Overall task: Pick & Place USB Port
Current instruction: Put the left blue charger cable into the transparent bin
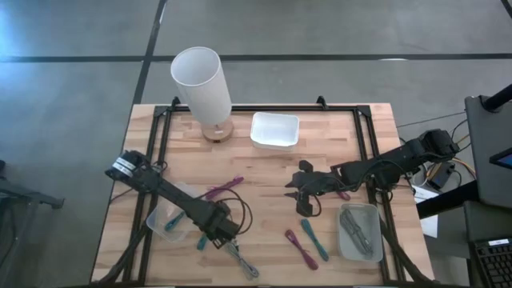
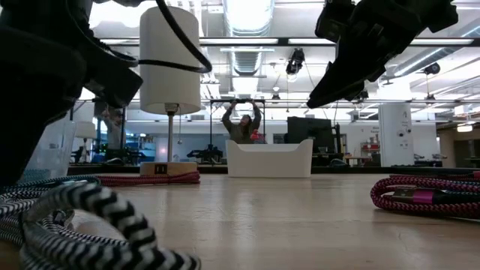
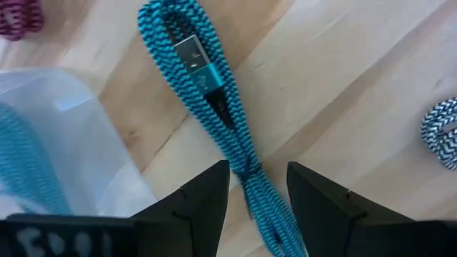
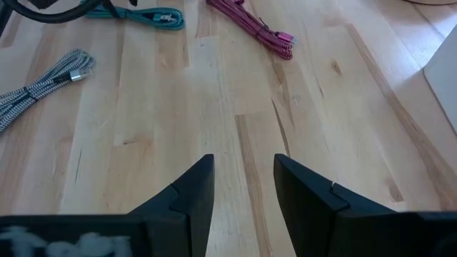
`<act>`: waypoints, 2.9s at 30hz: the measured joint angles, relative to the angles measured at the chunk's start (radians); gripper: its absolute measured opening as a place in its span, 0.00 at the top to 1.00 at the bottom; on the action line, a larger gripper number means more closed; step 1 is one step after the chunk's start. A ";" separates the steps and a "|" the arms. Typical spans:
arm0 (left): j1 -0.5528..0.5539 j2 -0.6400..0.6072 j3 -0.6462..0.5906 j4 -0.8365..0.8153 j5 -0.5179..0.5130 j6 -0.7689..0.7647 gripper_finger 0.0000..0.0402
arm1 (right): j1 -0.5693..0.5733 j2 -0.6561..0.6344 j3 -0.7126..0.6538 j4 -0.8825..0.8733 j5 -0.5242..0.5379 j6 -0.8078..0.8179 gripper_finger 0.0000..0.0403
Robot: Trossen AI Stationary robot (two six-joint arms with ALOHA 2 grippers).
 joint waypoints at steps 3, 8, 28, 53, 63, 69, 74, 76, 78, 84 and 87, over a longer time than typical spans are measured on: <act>0.000 0.000 -0.026 0.058 0.002 -0.011 0.56 | 0.000 0.000 -0.001 0.000 0.000 0.000 0.66; 0.003 -0.002 -0.063 0.084 0.014 -0.022 0.56 | 0.000 0.000 -0.002 0.000 0.000 0.000 0.66; 0.012 -0.004 -0.011 0.078 0.019 0.022 0.97 | 0.000 0.000 -0.004 0.001 0.000 0.000 0.66; 0.012 -0.142 0.265 -0.620 -0.205 -0.067 0.99 | 0.000 0.000 -0.006 0.001 0.001 0.000 0.65; 0.012 -0.271 -0.094 -0.438 -0.021 -0.076 0.98 | 0.000 0.000 -0.007 0.002 0.000 0.000 0.65; 0.013 -0.372 -0.277 -0.162 -0.006 -0.077 0.98 | 0.000 0.000 -0.007 0.002 0.000 0.000 0.65; 0.013 -0.413 -0.375 -0.079 -0.017 -0.123 0.98 | 0.000 0.000 -0.007 0.002 0.000 0.000 0.65; 0.013 -0.419 -0.404 -0.075 -0.019 -0.152 0.98 | 0.000 0.000 -0.007 0.002 0.000 0.000 0.66; 0.013 -0.420 -0.429 -0.074 -0.020 -0.184 0.97 | 0.000 0.000 -0.007 0.002 0.000 0.002 0.65; 0.013 -0.418 -0.474 -0.051 -0.016 -0.213 0.85 | 0.003 0.000 -0.007 -0.006 -0.007 0.097 0.66; 0.013 -0.418 -0.471 -0.047 -0.015 -0.189 0.79 | 0.013 0.000 -0.007 -0.022 -0.009 0.109 0.66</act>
